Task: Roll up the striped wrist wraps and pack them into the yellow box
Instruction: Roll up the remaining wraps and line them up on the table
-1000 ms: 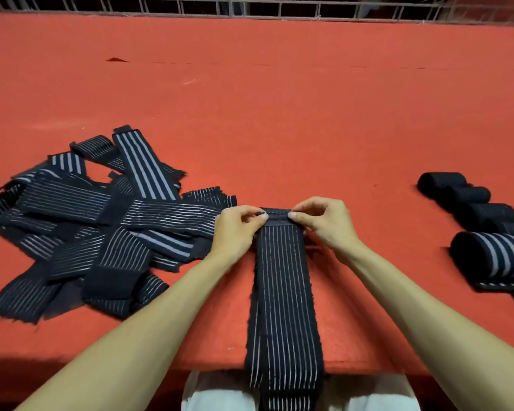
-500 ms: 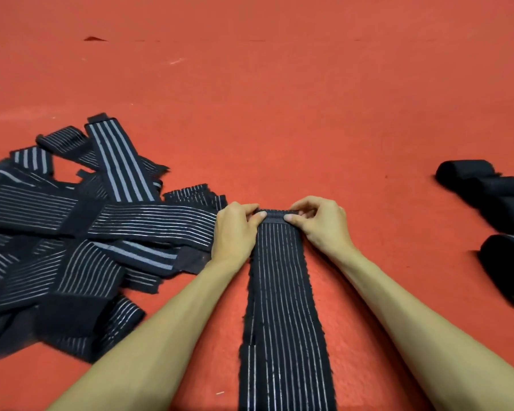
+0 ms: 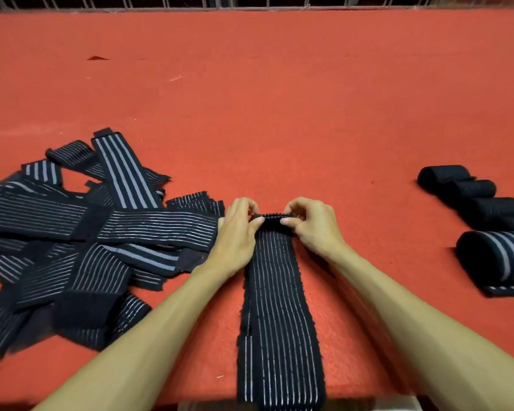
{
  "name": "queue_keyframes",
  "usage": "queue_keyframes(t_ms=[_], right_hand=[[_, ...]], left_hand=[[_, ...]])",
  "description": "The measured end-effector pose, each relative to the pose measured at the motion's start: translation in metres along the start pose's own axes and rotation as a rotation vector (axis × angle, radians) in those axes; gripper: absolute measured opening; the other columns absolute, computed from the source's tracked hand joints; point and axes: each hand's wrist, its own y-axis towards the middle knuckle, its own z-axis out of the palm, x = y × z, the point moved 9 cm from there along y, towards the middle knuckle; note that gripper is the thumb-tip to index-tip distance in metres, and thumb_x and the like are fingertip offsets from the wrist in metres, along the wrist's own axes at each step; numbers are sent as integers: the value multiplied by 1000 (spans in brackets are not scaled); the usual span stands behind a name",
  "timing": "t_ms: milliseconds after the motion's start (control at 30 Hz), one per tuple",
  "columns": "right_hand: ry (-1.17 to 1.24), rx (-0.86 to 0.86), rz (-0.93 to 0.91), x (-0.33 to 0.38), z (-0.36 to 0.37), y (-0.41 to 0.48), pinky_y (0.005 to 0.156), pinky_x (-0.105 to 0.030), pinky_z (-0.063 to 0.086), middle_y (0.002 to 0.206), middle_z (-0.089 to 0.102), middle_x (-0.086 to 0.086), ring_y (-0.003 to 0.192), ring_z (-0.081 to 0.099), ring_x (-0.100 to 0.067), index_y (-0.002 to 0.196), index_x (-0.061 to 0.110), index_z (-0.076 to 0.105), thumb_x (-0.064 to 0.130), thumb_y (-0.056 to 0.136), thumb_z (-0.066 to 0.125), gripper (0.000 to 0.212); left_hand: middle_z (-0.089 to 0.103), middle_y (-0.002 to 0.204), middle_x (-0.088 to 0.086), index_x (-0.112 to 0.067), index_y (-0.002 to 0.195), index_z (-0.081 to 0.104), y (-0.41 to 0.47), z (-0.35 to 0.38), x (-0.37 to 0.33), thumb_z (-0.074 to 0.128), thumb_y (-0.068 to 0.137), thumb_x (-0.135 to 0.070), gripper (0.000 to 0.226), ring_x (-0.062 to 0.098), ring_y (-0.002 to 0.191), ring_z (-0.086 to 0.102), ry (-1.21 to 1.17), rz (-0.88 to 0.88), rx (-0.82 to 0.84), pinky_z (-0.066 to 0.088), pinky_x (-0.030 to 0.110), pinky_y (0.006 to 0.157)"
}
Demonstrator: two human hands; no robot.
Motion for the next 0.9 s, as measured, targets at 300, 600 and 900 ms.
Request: queue_keyframes(t_ms=[300, 600, 900], right_hand=[[-64, 226, -215, 85, -69, -52, 63, -16, 39, 67, 61, 12, 61, 53, 0, 76, 25, 62, 13, 83, 73, 17], [502, 757, -121, 143, -113, -140, 49, -23, 41, 64, 51, -7, 51, 48, -13, 80, 4, 63, 7, 84, 63, 6], [547, 510, -31, 120, -107, -122, 48, -26, 46, 65, 50, -11, 48, 49, -16, 82, 7, 60, 16, 87, 67, 13]], left_hand=[[69, 94, -3, -11, 112, 66, -55, -53, -93, 56, 97, -21, 20, 5, 85, 63, -6, 166, 117, 45, 20, 74], [59, 61, -4, -4, 104, 58, -134, -68, -167, 50, 98, -15, 14, 3, 47, 54, -719, -141, 604, 43, 13, 41], [59, 77, 2, -6, 107, 60, -104, -79, -157, 54, 98, -15, 14, 3, 55, 59, -431, 2, 256, 45, 18, 45]])
